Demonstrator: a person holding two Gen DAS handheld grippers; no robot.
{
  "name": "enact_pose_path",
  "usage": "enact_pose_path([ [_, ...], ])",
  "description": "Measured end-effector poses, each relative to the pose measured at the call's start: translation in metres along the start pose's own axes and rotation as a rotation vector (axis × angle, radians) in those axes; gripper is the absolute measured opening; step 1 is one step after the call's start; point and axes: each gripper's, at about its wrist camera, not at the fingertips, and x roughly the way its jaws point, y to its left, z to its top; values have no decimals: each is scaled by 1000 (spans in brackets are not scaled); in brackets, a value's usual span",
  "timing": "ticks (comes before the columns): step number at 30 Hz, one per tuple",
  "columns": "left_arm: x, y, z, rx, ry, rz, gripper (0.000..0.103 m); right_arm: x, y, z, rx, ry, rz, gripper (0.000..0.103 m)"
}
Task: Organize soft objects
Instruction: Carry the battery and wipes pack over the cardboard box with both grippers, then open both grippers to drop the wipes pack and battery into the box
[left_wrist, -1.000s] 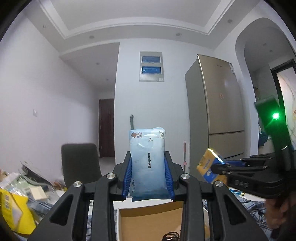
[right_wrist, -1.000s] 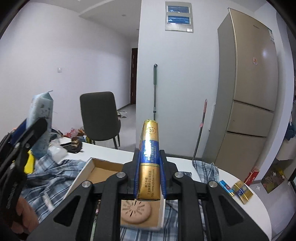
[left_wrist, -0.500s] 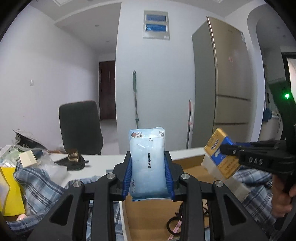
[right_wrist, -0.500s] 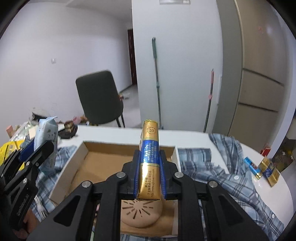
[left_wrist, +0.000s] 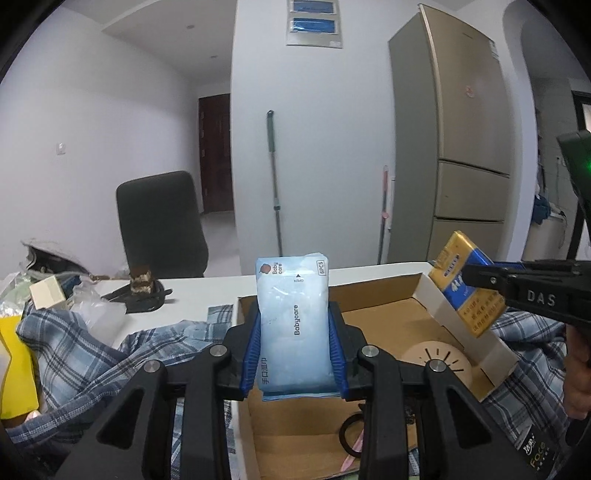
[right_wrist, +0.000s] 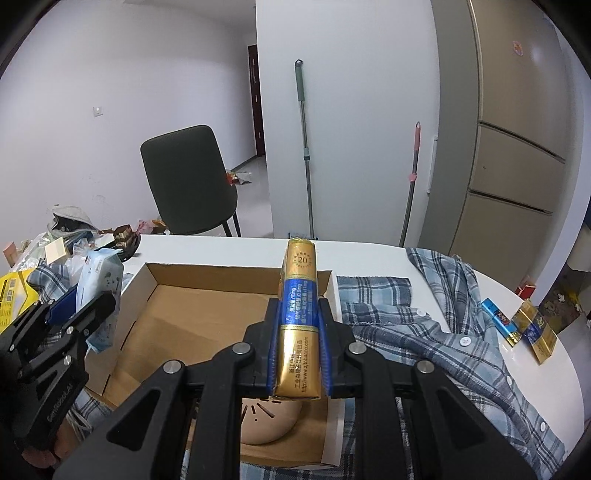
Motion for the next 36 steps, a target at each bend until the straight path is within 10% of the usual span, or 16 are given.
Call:
enact_pose_path([
  [4,0,0,0,-4,6,5,34,2,-1,-1,3,7,-2,17],
  [8,-5,1,0,-13,-21,24,67,4,-2,0,1,12,-6,17],
  [17,-6,2,0,-17,-21,41,84,9,-2,-2,-24,34,-17,17],
  [28,-8,-1,1,-6,-34,60,92,28,-12,-9,-18,107,-41,18],
  [36,-11,-6,1,25,-63,66,92,27,-11,-8,-18,101,-41,46],
])
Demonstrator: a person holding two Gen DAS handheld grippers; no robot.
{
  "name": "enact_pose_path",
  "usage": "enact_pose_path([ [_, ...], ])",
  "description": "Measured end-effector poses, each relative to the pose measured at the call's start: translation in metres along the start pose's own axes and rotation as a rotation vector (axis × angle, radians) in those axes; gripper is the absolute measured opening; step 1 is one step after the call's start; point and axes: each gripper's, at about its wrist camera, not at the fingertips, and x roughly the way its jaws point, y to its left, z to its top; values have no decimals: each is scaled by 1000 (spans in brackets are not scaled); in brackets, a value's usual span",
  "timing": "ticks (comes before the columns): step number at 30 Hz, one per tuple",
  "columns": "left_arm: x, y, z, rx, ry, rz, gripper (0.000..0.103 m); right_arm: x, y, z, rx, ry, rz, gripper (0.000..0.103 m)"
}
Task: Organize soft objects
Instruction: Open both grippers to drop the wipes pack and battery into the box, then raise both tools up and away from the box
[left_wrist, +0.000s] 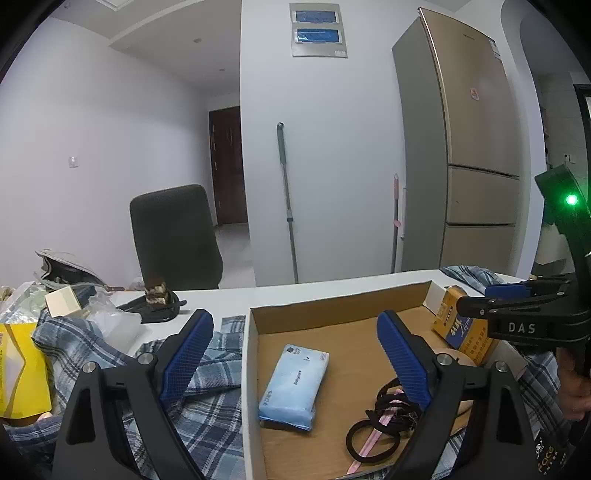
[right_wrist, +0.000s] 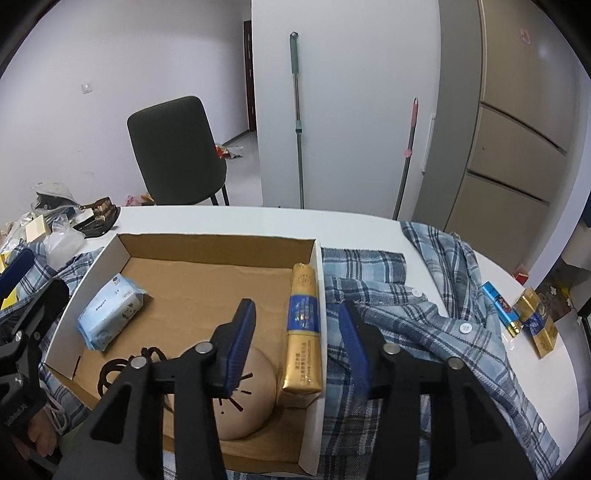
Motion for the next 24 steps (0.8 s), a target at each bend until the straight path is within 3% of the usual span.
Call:
enact_pose_path([
  [4,-10,-4,6,38,-33,19,92,-10,-2,5,20,-20,20,46],
  [8,-27,-3,25,12,-78,12,92,-41,-6,17,77,-60,71,46],
  [15,-100,-1,64,1,-191,-27,92,-125,0,32,46,-227,66,50],
  [22,-179,0,70,-53,-264,-58,93,-196,-5,9,53,-346,55,50],
  [24,-194,-4,67,-42,-266,-69,103,-215,-7,0,52,-368,56,51],
])
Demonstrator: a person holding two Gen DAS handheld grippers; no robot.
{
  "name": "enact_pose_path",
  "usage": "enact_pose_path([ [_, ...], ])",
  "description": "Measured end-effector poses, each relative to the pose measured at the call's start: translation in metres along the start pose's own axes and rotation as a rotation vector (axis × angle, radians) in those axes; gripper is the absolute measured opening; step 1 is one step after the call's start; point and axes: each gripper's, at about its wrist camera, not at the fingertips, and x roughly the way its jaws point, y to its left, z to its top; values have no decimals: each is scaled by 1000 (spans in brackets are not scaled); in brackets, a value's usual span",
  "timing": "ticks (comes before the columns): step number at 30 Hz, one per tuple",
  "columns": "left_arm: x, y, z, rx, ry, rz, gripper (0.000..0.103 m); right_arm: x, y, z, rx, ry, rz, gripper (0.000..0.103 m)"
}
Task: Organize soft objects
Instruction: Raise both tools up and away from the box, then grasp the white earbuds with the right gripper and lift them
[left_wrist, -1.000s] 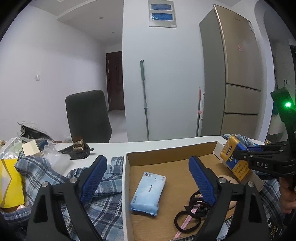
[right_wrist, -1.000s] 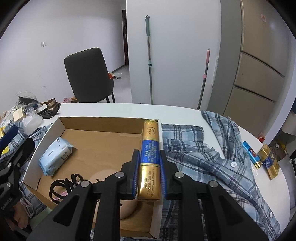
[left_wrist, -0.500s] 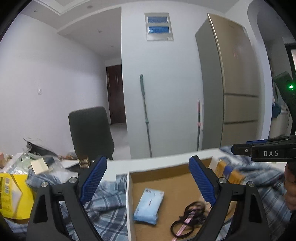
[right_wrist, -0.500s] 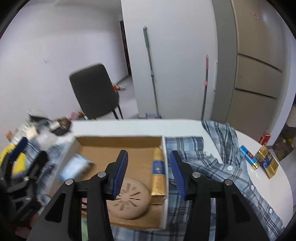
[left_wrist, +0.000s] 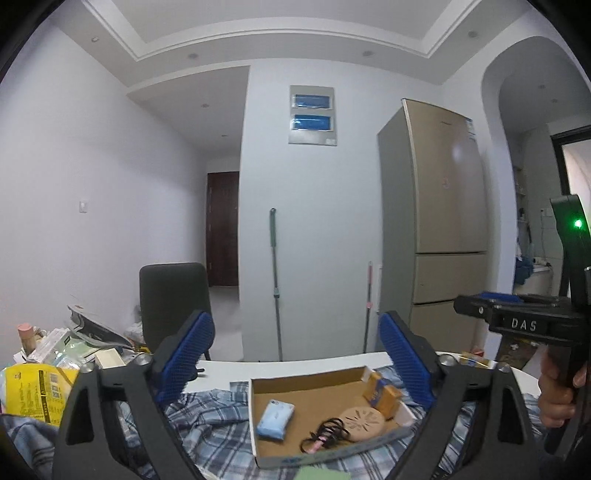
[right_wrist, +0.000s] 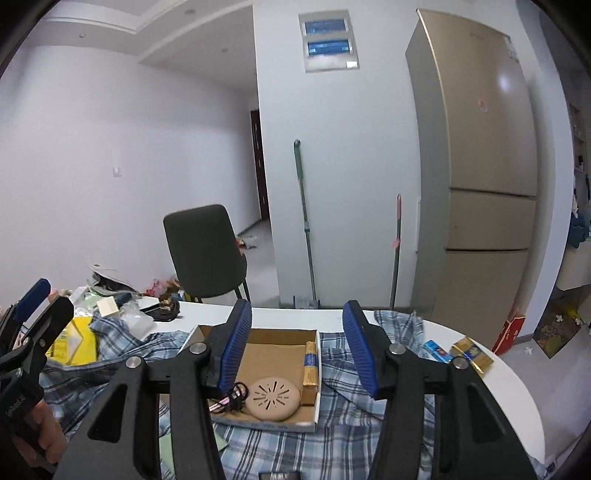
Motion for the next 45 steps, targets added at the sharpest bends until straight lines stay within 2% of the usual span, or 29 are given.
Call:
enact_pose_path([
  [2,-14,-7,0,-1,9,0,103,-19,-1,-4,3,-23,3,54],
  [4,-30,-8,-2,-61,24,-61,103,-36,2,-11,-5,-39,1,57],
  [5,-37,-11,-3,-69,24,-67,103,-43,3,-14,-11,-47,-3,59],
  [9,-59,-18,-16,-64,20,-65,103,-63,15,-37,-68,-55,-36,66],
  [13,-65,-23,-37,-53,65,-61,103,-71,17,-62,-50,-24,-12,68],
  [17,-65,-25,-57,-54,138,-65,103,-68,12,-87,-20,39,-10,68],
  [21,-60,-23,-66,-66,169,-68,103,-60,8,-109,-25,105,-10,68],
  [23,-53,-22,-72,-65,191,-65,103,-55,3,-121,-11,158,-10,68],
  [28,-41,-18,-85,-77,248,-75,103,-44,-10,-144,70,360,-1,67],
  [30,-41,-18,-86,-81,248,-77,103,-42,-9,-153,57,407,25,63],
  [33,-40,-19,-87,-81,253,-76,103,-35,-6,-165,2,455,11,58],
  [37,-38,-15,-87,-98,263,-83,103,-18,-11,-176,40,564,82,44],
  [42,-35,-15,-89,-106,279,-88,103,-12,-8,-175,0,580,110,43],
  [45,-35,-16,-89,-102,279,-87,103,-1,-5,-178,5,623,146,43],
])
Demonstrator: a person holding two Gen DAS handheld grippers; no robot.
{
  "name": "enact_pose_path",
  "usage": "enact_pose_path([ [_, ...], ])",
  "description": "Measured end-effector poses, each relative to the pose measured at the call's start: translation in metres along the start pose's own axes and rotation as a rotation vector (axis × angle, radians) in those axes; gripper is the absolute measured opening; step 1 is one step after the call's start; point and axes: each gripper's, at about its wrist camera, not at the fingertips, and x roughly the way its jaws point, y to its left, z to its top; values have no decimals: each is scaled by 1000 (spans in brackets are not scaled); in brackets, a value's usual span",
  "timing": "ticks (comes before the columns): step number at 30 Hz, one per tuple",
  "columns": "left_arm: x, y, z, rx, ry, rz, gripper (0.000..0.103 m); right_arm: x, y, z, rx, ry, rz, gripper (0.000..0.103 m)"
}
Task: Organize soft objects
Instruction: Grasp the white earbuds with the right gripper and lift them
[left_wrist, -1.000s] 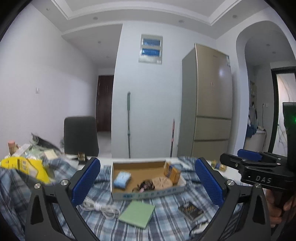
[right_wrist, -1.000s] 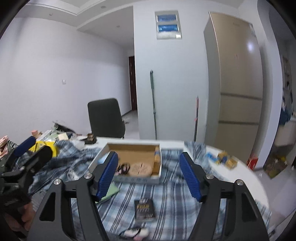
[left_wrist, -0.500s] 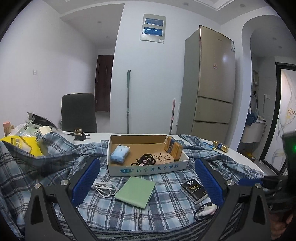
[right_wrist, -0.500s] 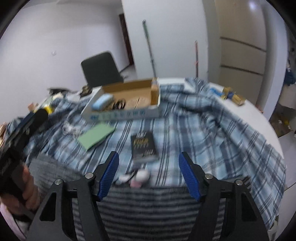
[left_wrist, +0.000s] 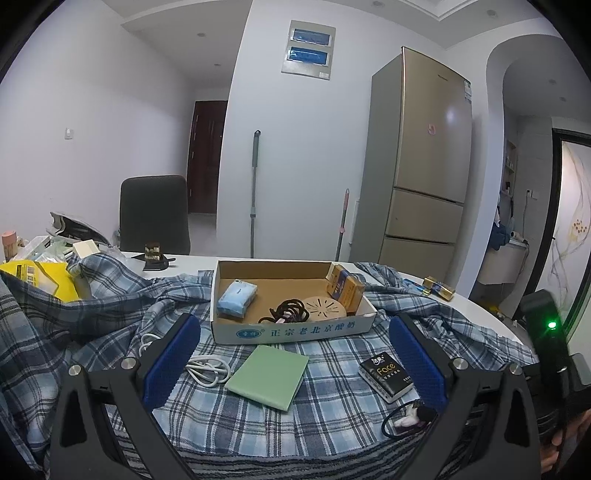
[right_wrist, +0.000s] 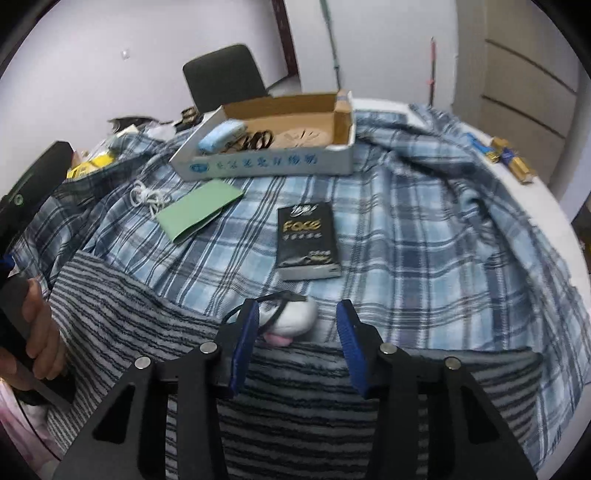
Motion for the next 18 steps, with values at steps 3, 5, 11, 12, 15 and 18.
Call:
enact_pose_path([
  [3,0,0,0,5,-1,-2,103,11,1,1,6,23,0,42],
  [5,0,0,-1,6,-1,-2,103,13,4,0,-5,18,-20,33],
  [11,4,-2,-3,21,11,-5,103,11,10,-2,-27,-4,-36,26],
  [12,3,-2,-3,22,7,-3,103,8,11,-1,-35,-18,-37,26],
  [15,3,-1,-3,21,4,-4,103,-8,16,1,-72,-102,-72,26],
  [18,3,0,-4,16,14,-4,103,-25,14,5,-72,-181,-102,26],
])
